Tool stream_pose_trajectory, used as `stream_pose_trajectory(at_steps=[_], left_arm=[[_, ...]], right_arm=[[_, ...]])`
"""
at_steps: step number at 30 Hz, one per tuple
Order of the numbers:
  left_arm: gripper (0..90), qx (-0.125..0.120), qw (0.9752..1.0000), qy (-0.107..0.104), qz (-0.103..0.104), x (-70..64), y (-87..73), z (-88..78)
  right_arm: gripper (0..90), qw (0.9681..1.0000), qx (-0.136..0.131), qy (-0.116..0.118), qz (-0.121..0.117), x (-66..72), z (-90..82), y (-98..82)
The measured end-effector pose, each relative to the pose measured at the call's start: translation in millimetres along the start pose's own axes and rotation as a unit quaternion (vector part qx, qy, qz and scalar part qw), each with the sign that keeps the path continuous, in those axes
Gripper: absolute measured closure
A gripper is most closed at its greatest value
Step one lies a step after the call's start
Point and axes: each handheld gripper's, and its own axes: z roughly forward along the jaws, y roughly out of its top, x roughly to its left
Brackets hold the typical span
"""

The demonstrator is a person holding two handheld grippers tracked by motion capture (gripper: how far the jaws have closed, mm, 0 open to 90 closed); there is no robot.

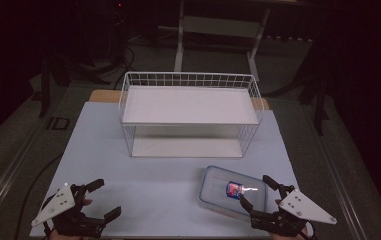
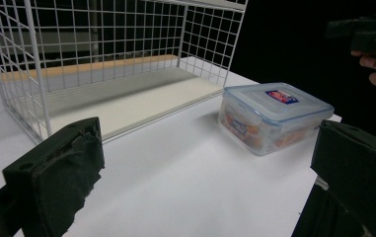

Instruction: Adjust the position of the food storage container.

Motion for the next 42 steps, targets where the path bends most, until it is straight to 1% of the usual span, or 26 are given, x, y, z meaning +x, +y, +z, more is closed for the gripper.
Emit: stream_pose_trajectory(at_steps=[1, 3, 4, 6, 7, 10, 11, 13, 15, 16, 18, 20, 25, 27, 31, 33, 35, 38, 41, 42], left_arm=[[0.0, 0.0, 1.0, -0.001, -0.001, 0.1, 0.0, 0.1], [0.0, 0.0, 1.0, -0.001, -0.001, 0.2, -0.1, 0.3], [0.0, 0.001, 1.0, -0.001, -0.002, 0.3, -0.1, 0.5], [0.0, 0.001, 1.0, -0.001, -0.003, 0.8, -0.1, 1.0], [0.0, 0.001, 1.0, -0.002, -0.003, 1.2, -0.2, 1.4], [0.0, 0.003, 1.0, -0.001, -0.003, 1.7, -0.7, 2.1], [0.0, 0.002, 1.0, -0.002, -0.003, 1.8, -0.5, 1.9], [0.0, 0.001, 1.0, -0.001, -0.002, 1.2, 0.0, 1.5], [0.0, 0.001, 1.0, -0.002, -0.002, 0.9, 0.2, 1.6], [0.0, 0.001, 1.0, -0.002, -0.001, 0.8, 0.2, 1.9], [0.0, 0.003, 1.0, -0.003, -0.001, 1.0, 0.1, 2.5], [0.0, 0.003, 1.0, -0.002, 0.0, 0.8, 0.1, 2.6], [0.0, 0.003, 1.0, -0.003, 0.0, 1.0, -0.1, 2.3], [0.0, 0.003, 1.0, -0.004, -0.001, 1.1, 0.0, 2.7], [0.0, 0.004, 1.0, -0.005, 0.0, 0.8, -0.2, 3.1], [0.0, 0.003, 1.0, -0.006, 0.0, 0.8, -0.1, 3.1], [0.0, 0.004, 1.0, -0.006, 0.0, 0.9, -0.1, 3.1], [0.0, 0.004, 1.0, -0.006, 0.001, 0.7, -0.1, 3.3], [0.0, 0.005, 1.0, -0.006, 0.001, 1.0, -0.3, 3.5], [0.0, 0.005, 1.0, -0.007, 0.001, 1.1, -0.3, 3.7]], right_arm=[[11.1, 1.0, -0.003, 0.001, 0.0, -2.1, -0.7, 1.5], [11.1, 1.0, -0.001, -0.005, 0.003, -6.5, -1.7, 4.4], [11.9, 1.0, -0.001, -0.003, 0.005, -9.4, -2.5, 5.4], [16.1, 0.9999, 0.005, -0.006, 0.013, -16.2, -3.6, 7.0], [20.6, 0.9997, 0.015, -0.013, 0.016, -20.8, -3.9, 7.1], [25.3, 0.999, 0.032, -0.026, 0.019, -30.5, -3.7, 4.5], [27.7, 0.9986, 0.036, -0.034, 0.02, -33.6, -3.9, 2.6], [33.5, 0.9979, 0.042, -0.042, 0.027, -40.1, -4.4, -2.1], [45.5, 0.9972, 0.047, -0.049, 0.031, -45.8, -5.5, -8.2], [49.3, 0.9969, 0.05, -0.051, 0.033, -48.1, -6.2, -11.6], [56.0, 0.9959, 0.056, -0.064, 0.032, -51.9, -7.5, -18.7], [62.9, 0.9944, 0.065, -0.071, 0.043, -56.7, -9.2, -25.8], [74.3, 0.9906, 0.1, -0.074, 0.056, -65.3, -10.8, -45.6], [77.1, 0.9893, 0.11, -0.074, 0.062, -68.0, -11.3, -53.3], [85.3, 0.9857, 0.133, -0.07, 0.076, -71.0, -11.5, -68.5], [89.4, 0.9838, 0.147, -0.068, 0.077, -70.7, -11.2, -75.3], [89.6, 0.9821, 0.158, -0.065, 0.08, -70.7, -10.5, -81.9], [89.7, 0.9786, 0.173, -0.064, 0.091, -71.5, -9.3, -91.2], [89.7, 0.9775, 0.177, -0.058, 0.098, -70.8, -9.0, -97.0], [89.7, 0.9775, 0.179, -0.055, 0.097, -70.0, -8.4, -97.8]])
